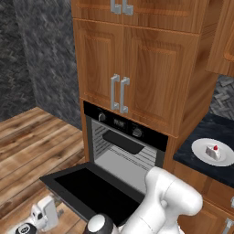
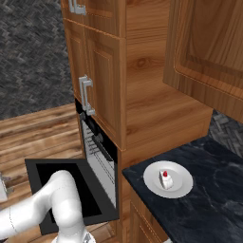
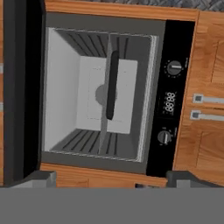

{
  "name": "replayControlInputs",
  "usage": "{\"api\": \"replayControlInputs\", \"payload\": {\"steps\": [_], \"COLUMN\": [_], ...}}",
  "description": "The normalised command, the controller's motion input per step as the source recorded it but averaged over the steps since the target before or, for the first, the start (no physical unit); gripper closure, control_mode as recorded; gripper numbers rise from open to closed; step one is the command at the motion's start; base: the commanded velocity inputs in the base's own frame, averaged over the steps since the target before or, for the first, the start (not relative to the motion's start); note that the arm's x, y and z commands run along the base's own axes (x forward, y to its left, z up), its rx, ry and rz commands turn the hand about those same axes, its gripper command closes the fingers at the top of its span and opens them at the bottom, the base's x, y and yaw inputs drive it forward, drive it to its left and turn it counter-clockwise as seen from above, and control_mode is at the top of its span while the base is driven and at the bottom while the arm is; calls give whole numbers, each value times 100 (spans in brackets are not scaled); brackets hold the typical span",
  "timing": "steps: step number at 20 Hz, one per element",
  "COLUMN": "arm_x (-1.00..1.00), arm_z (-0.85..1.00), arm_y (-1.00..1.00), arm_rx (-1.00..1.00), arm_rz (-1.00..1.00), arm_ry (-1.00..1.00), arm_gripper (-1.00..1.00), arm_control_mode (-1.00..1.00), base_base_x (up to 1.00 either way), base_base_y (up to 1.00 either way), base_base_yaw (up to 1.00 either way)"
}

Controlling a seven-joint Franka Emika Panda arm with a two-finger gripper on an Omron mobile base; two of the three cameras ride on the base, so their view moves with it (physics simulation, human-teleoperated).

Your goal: Take the baked cake out of the oven and place it on the plate for cooling. Then close the oven door.

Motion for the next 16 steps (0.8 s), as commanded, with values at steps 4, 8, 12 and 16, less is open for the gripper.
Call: {"api": "replayControlInputs", "payload": {"steps": [4, 8, 12, 16], "arm_x": [1, 4, 9, 13], "arm_z": [-57, -61, -65, -72], "arm_y": [9, 8, 3, 1], "arm_rx": [-23, -18, -14, -13], "arm_rz": [0, -1, -1, -1], "arm_ry": [-8, -2, 0, 0], "arm_gripper": [-100, -100, -100, -100], "arm_control_mode": [-100, -100, -100, -100], "base_base_x": [0, 0, 0, 0], "base_base_y": [0, 0, 0, 0], "base_base_yaw": [0, 0, 0, 0]}}
